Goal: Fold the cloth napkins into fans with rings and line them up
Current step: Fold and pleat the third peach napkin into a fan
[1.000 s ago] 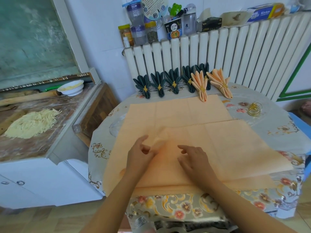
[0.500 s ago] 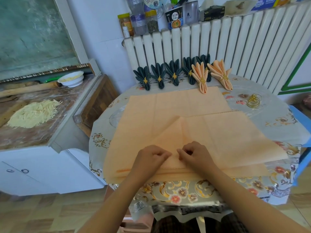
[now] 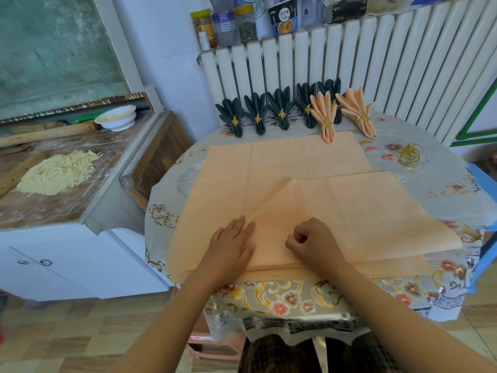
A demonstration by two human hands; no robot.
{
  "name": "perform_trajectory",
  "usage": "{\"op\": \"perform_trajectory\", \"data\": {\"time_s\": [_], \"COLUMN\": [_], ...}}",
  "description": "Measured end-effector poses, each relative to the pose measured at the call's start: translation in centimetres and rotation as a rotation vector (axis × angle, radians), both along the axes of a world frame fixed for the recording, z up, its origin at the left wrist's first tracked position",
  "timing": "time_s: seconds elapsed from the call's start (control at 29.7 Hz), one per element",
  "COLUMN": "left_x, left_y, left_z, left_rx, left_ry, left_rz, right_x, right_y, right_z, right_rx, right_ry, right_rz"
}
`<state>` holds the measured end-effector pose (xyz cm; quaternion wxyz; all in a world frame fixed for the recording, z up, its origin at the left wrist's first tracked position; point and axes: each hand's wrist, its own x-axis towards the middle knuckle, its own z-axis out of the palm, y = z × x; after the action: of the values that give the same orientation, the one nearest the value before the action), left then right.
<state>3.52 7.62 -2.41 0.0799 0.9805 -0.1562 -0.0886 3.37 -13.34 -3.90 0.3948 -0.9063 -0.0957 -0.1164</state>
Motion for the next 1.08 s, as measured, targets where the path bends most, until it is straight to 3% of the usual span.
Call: {"op": "perform_trajectory", "data": {"time_s": [0.24, 0.54, 1.08], "left_x": [-0.4, 0.5, -0.1], "left_y": [-0.1, -2.3, -3.2], "left_z": [-0.2, 0.7, -0.7], "left_rx": [0.015, 0.003, 0.100], "left_ry": [0.010, 0.026, 0.046], "left_rz": [0.009, 0.052, 0.079], "right_x": [-0.1, -0.1, -0.4], "right_y": [0.1, -0.4, -2.5], "right_z": [0.1, 0.7, 2.0], "right_rx": [0.005, 0.080, -0.048], "right_ry": [-0.042, 0.134, 0.210], "right_rz": [-0.034, -0.077, 0.217]}}
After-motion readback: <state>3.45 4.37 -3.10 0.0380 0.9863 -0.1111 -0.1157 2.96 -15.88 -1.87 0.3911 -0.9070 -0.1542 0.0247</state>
